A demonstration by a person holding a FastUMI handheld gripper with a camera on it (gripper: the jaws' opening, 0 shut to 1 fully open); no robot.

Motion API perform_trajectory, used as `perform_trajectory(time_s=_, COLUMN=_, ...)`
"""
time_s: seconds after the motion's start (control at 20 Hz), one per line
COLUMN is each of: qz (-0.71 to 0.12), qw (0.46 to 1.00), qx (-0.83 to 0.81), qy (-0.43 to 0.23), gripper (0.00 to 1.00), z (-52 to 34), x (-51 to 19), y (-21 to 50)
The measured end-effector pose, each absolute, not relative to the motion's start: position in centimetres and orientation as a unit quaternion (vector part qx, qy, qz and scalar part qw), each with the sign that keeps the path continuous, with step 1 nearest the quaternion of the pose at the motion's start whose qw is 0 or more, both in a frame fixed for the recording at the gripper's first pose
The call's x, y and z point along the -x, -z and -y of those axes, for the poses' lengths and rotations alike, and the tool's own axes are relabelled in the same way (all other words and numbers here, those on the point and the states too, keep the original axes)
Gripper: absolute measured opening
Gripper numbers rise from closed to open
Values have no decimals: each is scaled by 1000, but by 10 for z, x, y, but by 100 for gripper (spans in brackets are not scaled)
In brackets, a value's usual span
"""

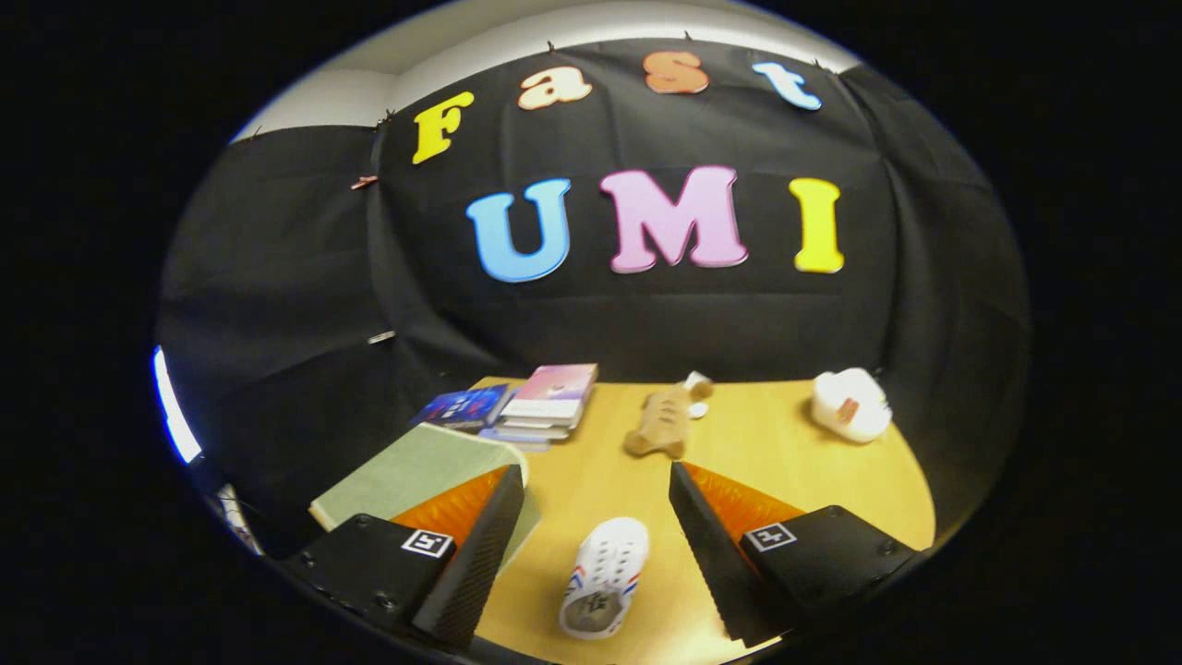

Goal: Open the storage box then place both shoes into the box .Put the left shoe in first, then the right shoe, with the right side of both shoes facing outward in a uniform manner.

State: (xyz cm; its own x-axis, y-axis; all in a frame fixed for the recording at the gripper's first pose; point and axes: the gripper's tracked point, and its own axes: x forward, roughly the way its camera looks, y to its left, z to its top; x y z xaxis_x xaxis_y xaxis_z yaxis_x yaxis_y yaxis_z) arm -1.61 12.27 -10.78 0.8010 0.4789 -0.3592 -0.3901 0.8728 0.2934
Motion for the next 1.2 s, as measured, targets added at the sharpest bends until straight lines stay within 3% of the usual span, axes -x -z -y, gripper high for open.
perform_trajectory(time_s=0.55, qz=-384, qw=749, qx=-230, qy=-488, gripper=98, z=-237, x=104, y=189)
perform_trajectory(time_s=1.2, qz=-478, qw=598, qx=-386, qy=-515, gripper=96, z=-286, x=99, y=205)
